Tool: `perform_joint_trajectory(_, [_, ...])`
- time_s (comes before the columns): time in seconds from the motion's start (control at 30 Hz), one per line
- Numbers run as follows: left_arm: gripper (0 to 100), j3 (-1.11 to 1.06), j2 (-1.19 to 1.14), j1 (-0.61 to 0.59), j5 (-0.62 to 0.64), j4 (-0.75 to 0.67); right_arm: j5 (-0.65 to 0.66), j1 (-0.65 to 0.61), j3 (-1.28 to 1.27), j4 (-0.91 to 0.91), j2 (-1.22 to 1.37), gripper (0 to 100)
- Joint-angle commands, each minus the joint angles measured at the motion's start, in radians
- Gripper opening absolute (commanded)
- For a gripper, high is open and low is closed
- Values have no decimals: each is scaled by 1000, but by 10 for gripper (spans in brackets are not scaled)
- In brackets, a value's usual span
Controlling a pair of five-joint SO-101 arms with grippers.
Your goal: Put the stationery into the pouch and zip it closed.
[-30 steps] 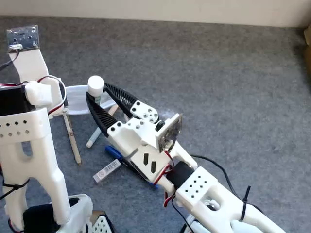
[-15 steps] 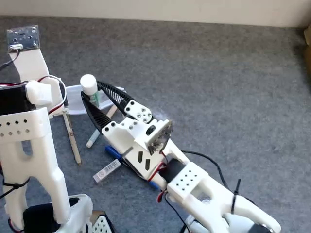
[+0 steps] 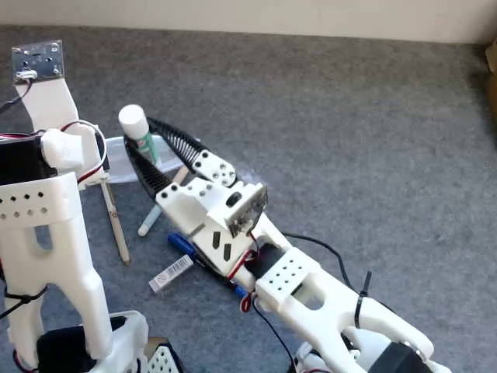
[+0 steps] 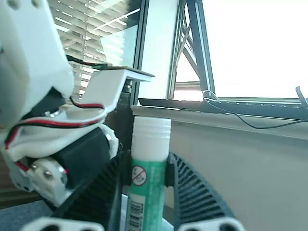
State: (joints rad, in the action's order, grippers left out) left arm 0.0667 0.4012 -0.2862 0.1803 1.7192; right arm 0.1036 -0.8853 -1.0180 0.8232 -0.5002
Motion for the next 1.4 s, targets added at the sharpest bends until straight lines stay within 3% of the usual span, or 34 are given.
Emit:
perform_joint_trajectory(0.0, [7,44,7,21,11,-2,11,18,74,22,-2,4])
perform_joint_trajectory(0.47, [7,33,7,21,11,-2,9,16,76,21,-2,4])
perform_joint_trajectory(0.87, [7,33,7,19,11,-2,17,15,-139,22,-19,4])
perform_joint_trajectory(1.1, [7,35,7,18,11,-2,17,18,-214,16,-159,9])
perform_joint_trajectory(1.37, [7,36,7,16,11,-2,17,16,-226,-209,-194,18])
